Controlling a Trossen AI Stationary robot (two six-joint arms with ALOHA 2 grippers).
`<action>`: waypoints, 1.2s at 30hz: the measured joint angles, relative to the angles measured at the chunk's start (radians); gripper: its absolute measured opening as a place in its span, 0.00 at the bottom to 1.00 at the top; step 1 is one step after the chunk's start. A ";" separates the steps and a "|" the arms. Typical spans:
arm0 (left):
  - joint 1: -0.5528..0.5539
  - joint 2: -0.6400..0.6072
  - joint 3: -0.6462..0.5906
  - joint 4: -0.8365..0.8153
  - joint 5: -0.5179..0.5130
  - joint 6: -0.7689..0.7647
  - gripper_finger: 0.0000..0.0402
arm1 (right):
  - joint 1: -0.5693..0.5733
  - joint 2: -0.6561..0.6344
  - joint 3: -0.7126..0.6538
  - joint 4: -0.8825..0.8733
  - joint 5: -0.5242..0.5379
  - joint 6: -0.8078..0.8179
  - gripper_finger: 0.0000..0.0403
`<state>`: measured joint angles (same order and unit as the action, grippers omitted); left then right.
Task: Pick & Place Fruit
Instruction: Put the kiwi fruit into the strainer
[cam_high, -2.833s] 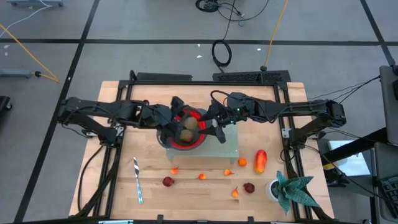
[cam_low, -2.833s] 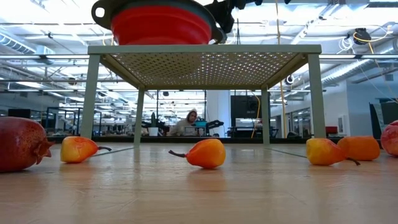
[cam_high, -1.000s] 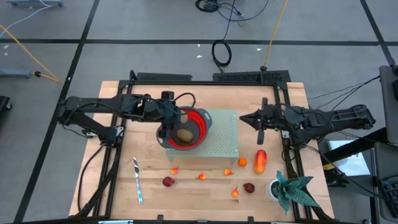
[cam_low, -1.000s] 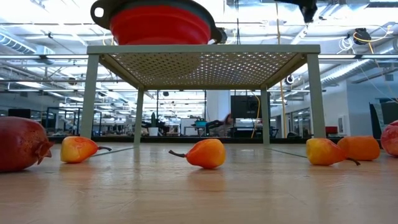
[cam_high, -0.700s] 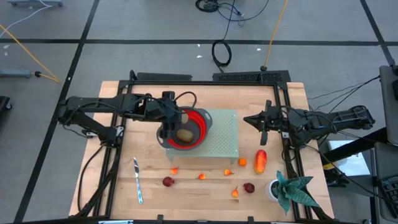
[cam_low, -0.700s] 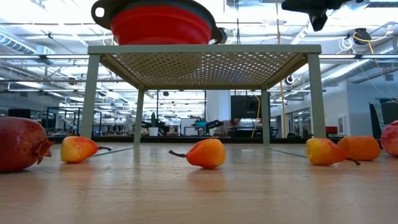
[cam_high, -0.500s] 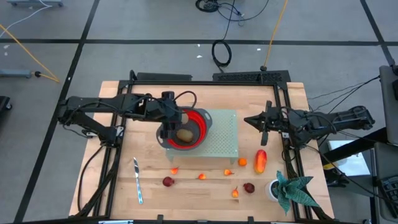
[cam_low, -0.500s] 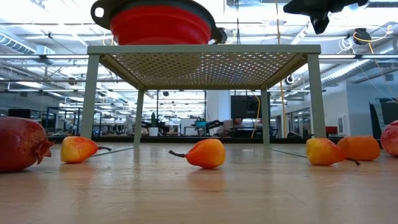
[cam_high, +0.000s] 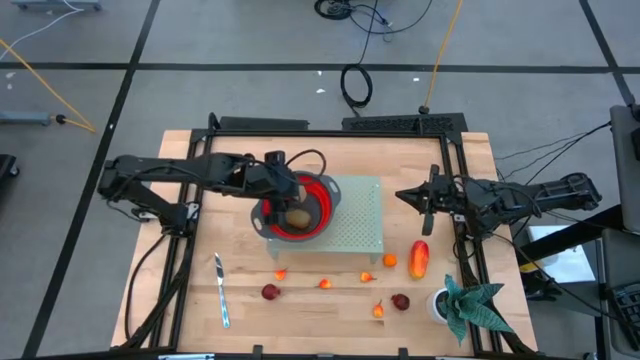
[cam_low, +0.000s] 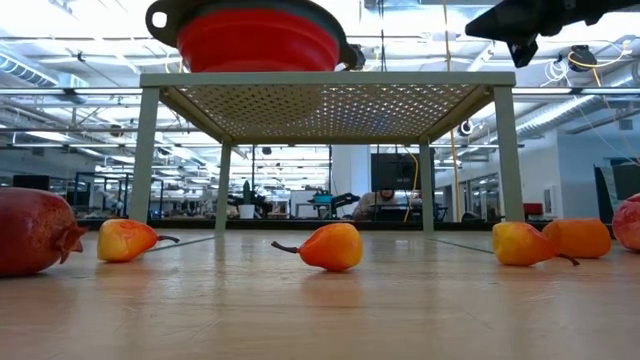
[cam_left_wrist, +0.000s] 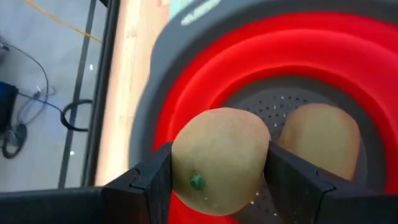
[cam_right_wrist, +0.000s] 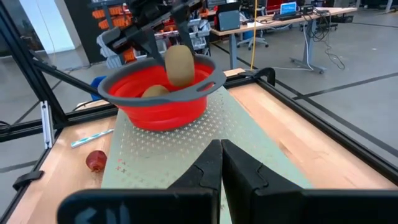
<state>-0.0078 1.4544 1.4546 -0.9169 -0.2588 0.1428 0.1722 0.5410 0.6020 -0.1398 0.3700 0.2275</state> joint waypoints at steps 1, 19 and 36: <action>0.000 0.005 0.000 0.001 0.000 -0.010 0.53 | 0.000 -0.003 -0.002 0.001 0.000 0.003 0.00; 0.006 0.013 0.000 0.023 0.056 -0.296 0.53 | 0.000 -0.014 -0.014 0.009 0.000 0.023 0.00; 0.021 0.066 0.000 0.048 0.076 -0.335 0.53 | 0.000 -0.013 -0.014 0.049 -0.004 0.022 0.00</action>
<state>0.0135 1.5208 1.4548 -0.8692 -0.1829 -0.1921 0.1719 0.5278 0.5884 -0.0913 0.3656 0.2497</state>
